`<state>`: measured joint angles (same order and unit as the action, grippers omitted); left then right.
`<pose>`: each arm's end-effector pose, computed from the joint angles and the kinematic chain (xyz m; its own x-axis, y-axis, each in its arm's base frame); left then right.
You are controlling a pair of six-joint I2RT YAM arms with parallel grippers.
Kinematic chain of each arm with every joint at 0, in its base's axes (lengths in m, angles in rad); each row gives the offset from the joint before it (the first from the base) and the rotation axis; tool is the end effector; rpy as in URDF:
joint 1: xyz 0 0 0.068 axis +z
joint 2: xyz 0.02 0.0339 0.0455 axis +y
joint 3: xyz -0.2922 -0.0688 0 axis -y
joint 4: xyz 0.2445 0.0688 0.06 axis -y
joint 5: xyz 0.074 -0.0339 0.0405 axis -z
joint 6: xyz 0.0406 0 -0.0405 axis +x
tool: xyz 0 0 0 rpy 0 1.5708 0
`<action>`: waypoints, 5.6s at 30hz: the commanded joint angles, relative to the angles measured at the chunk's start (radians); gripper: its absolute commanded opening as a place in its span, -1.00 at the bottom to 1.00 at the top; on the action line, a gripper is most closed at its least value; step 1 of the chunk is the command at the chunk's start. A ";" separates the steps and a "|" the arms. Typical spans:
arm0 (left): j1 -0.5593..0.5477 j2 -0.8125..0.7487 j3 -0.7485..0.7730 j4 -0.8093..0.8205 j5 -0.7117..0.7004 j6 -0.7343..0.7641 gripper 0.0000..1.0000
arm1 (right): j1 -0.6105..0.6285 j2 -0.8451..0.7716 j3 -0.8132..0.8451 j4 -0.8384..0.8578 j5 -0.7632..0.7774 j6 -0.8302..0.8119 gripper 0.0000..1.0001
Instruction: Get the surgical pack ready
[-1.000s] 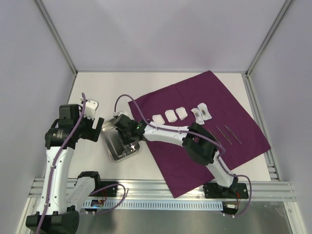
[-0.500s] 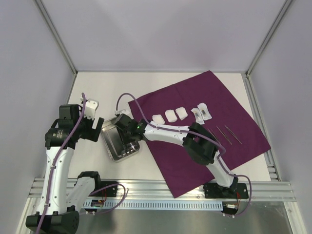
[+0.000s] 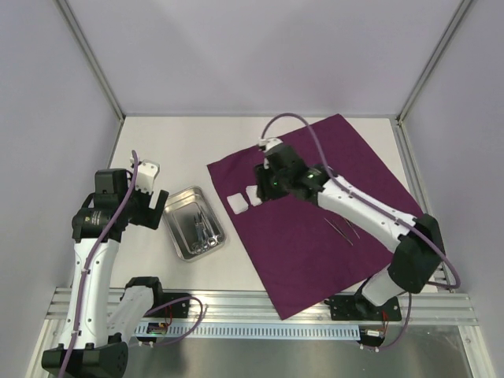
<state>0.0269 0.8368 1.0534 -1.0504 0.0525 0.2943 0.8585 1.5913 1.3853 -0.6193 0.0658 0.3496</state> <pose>0.1272 0.0013 0.3568 -0.7060 0.2708 -0.6544 0.2228 0.9620 0.1578 0.2342 0.2671 0.3302 -0.6999 -0.2875 -0.6538 -0.5177 0.8349 0.1870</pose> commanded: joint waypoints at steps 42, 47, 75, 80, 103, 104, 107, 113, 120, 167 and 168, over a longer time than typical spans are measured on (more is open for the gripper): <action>0.005 0.021 0.002 0.020 0.017 -0.001 1.00 | -0.653 0.050 -0.385 -0.206 -0.104 -0.181 -0.44; 0.005 0.019 0.002 0.020 0.017 0.000 1.00 | -0.651 0.061 -0.384 -0.197 -0.104 -0.182 -0.51; 0.004 0.027 -0.001 0.020 0.018 0.002 1.00 | -0.622 -0.067 -0.394 -0.206 -0.075 -0.179 -0.99; 0.004 0.021 0.000 0.021 0.018 0.002 1.00 | -0.616 -0.047 -0.401 -0.186 -0.093 -0.170 -0.99; 0.004 -0.004 0.000 0.021 0.017 -0.001 1.00 | -0.616 0.099 -0.405 -0.119 -0.049 -0.146 -0.51; 0.004 -0.002 0.000 0.021 0.017 -0.001 1.00 | -0.616 0.099 -0.405 -0.117 -0.047 -0.146 -0.58; 0.004 -0.001 0.000 0.021 0.015 -0.001 1.00 | -0.616 0.087 -0.408 -0.125 -0.049 -0.146 -0.76; 0.005 0.002 0.000 0.021 0.014 -0.001 1.00 | -0.602 0.016 -0.398 -0.157 -0.049 -0.136 -0.91; 0.004 0.002 0.000 0.023 0.009 -0.003 1.00 | -0.569 -0.043 -0.358 -0.215 -0.046 -0.130 -0.99; 0.004 0.010 -0.084 0.107 -0.289 -0.040 1.00 | 0.336 0.829 0.669 -0.011 0.216 0.327 -0.90; 0.004 0.007 -0.087 0.107 -0.289 -0.038 1.00 | 0.336 0.831 0.664 -0.005 0.221 0.336 -0.88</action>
<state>0.0269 0.8669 0.9676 -0.9657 -0.2420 0.2672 1.1923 2.4287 2.0766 -0.6502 0.2356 0.6407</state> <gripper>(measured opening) 0.997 0.053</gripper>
